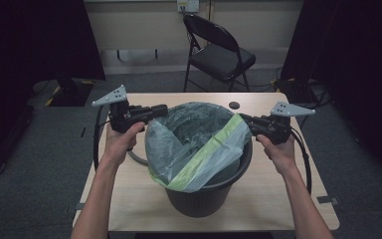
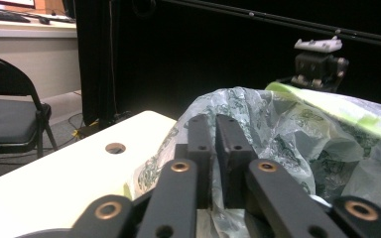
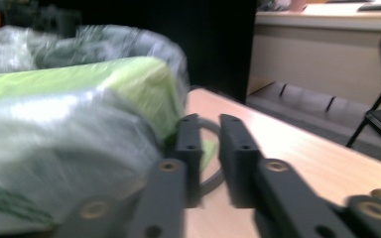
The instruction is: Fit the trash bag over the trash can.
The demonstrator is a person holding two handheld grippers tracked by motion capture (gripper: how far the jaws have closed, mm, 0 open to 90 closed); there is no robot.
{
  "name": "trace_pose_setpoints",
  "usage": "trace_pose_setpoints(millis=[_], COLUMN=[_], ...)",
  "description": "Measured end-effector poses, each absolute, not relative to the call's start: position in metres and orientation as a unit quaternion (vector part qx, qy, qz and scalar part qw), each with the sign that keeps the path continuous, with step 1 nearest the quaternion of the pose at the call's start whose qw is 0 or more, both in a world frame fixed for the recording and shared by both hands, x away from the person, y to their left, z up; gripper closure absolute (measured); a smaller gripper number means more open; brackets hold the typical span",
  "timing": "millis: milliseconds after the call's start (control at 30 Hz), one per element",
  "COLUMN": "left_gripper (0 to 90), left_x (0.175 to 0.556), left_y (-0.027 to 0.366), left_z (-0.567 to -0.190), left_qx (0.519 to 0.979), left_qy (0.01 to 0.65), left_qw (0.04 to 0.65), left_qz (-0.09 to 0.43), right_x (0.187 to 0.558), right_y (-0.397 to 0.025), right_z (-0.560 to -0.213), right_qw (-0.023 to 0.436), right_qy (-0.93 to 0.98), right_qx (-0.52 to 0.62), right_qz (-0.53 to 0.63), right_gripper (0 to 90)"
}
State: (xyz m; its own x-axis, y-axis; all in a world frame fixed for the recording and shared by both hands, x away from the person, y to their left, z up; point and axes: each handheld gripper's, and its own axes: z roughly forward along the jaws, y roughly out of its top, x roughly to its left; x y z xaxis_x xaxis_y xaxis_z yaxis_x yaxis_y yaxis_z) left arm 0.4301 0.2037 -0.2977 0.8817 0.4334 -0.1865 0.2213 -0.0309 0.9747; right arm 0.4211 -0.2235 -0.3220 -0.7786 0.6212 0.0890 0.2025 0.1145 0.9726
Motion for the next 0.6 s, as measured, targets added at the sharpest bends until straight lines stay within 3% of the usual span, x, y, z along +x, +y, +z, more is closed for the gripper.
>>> trace_pose_setpoints(millis=[167, 433, 600], left_gripper=[85.7, 82.4, 69.0], left_x=[0.414, 0.385, 0.390], left_y=[0.211, 0.220, 0.221], left_z=[-0.298, -0.300, -0.294], left_qx=[0.714, 0.712, 0.696], left_qy=[0.228, 0.212, 0.213], left_qw=[0.655, 0.663, 0.679], left_qz=[0.095, 0.092, 0.094], right_x=[0.419, 0.412, 0.409], right_y=[-0.228, -0.230, -0.227], right_z=[-0.306, -0.291, -0.281], right_qw=[0.204, 0.208, 0.205], right_qy=[0.708, 0.693, 0.687], right_qx=[0.298, 0.290, 0.280], right_qz=[0.607, 0.626, 0.638], right_gripper=[57.0, 51.6, 51.0])
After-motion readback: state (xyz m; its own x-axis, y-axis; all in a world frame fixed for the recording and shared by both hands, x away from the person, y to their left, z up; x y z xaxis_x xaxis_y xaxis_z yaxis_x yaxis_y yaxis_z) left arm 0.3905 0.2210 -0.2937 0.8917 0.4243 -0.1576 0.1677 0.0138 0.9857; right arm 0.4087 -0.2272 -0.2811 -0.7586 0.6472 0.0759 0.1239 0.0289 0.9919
